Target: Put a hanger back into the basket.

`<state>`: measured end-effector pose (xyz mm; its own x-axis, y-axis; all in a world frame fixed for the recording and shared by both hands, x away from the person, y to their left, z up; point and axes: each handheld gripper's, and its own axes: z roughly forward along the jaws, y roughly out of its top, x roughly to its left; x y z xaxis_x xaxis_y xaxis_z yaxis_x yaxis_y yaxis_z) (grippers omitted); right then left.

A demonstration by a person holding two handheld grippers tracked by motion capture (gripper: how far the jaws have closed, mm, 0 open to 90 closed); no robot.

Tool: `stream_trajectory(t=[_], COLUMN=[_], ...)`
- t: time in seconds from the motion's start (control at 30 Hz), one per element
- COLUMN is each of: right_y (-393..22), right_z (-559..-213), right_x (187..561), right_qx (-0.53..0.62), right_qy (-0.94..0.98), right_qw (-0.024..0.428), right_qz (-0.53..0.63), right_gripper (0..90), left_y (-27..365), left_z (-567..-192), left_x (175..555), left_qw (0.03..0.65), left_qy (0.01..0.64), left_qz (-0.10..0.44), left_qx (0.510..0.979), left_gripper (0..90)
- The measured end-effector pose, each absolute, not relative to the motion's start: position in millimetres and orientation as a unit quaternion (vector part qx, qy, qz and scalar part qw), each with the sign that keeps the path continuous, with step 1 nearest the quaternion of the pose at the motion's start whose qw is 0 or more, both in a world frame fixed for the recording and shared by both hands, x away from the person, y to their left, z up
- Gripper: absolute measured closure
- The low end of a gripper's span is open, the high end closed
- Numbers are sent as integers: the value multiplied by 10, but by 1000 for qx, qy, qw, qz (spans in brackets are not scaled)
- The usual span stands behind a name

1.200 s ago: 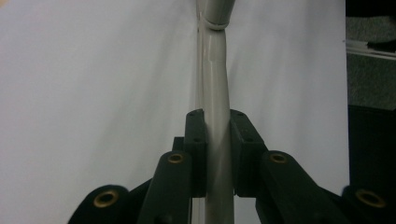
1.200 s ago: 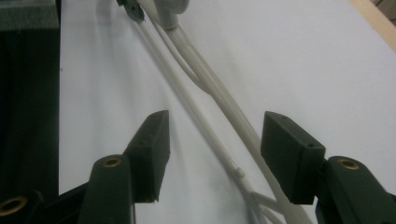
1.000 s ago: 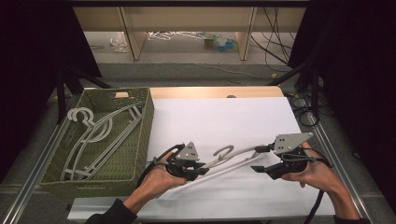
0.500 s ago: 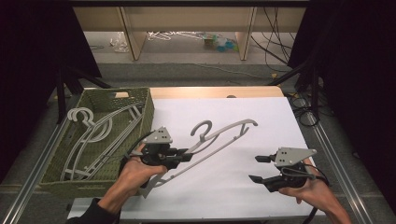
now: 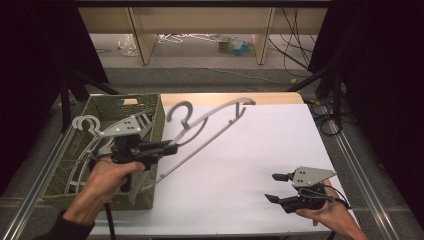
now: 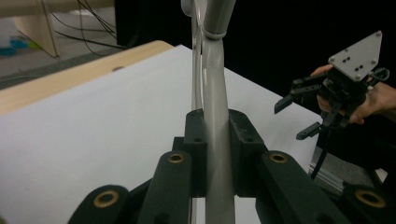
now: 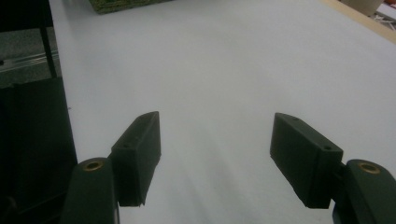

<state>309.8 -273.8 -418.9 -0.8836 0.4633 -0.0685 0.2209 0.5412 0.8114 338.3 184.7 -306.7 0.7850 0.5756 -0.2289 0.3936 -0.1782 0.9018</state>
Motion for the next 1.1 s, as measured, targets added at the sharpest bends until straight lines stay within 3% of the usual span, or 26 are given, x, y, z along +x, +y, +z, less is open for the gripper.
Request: stream_trajectory(t=[0.27,0.6,1.1], right_y=[-2809,-2822,-2806], right_z=[-4160,-4189,-4215], right_x=[3103,3083,3086], right_qx=[210,222,220], right_qy=[857,846,854], right_qw=[151,153,143], right_qz=[446,461,449], right_gripper=[317,297,295], left_y=[2338,2910,3434], left_z=[-2908,-3038,-3315], left_x=[3459,3700,3724], left_qw=[548,539,521], left_qy=[351,403,427], left_qz=[131,170,202], left_qx=[748,720,711], left_gripper=[790,790,790])
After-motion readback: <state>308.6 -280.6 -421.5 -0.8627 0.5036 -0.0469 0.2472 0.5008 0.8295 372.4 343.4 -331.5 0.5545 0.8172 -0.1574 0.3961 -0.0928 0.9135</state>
